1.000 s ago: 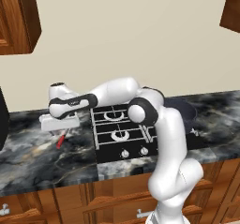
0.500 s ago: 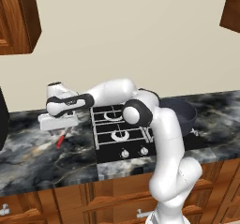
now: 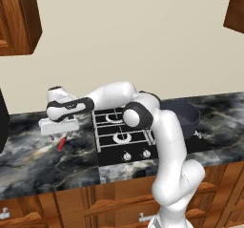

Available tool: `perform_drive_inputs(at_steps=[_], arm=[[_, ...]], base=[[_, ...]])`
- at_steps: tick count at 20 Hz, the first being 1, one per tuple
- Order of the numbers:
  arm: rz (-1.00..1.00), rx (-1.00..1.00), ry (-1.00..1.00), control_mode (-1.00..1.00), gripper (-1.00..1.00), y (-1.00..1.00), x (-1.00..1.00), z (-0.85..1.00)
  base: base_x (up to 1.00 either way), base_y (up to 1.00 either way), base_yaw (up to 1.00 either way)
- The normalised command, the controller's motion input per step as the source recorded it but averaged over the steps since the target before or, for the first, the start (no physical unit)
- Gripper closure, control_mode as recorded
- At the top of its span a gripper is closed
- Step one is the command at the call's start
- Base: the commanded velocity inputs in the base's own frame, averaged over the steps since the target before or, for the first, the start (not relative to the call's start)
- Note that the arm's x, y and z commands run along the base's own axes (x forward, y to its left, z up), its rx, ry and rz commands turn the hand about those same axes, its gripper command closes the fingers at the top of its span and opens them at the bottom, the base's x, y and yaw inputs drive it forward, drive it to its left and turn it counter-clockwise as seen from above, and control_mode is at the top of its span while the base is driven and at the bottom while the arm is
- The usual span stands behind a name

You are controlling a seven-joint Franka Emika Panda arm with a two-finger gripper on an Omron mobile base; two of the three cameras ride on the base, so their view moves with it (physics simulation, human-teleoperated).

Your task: Put the sweet potato and onion in the pot. Retrieve the spatula and lightly stir the vegetables in the pot.

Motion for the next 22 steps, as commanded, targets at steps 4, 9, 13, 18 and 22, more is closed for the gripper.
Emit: perform_drive_inputs(at_steps=[4, 9, 13, 18, 22], arm=[[0.00, 0.00, 0.00, -1.00, -1.00, 0.00, -0.06, -0.18], [0.00, 0.00, 0.00, -1.00, -1.00, 0.00, -0.03, -0.36], [0.00, 0.00, 0.00, -1.00, -1.00, 0.00, -0.01, -0.38], [0.00, 0.00, 0.00, -1.00, -1.00, 0.00, -0.05, -0.24], [0.00, 0.00, 0.00, -1.00, 1.00, 0.00, -0.03, -0.16]], base=[[0.00, 0.00, 0.00], [0.00, 0.00, 0.00], [0.00, 0.00, 0.00], [0.00, 0.00, 0.00], [0.00, 0.00, 0.00]])
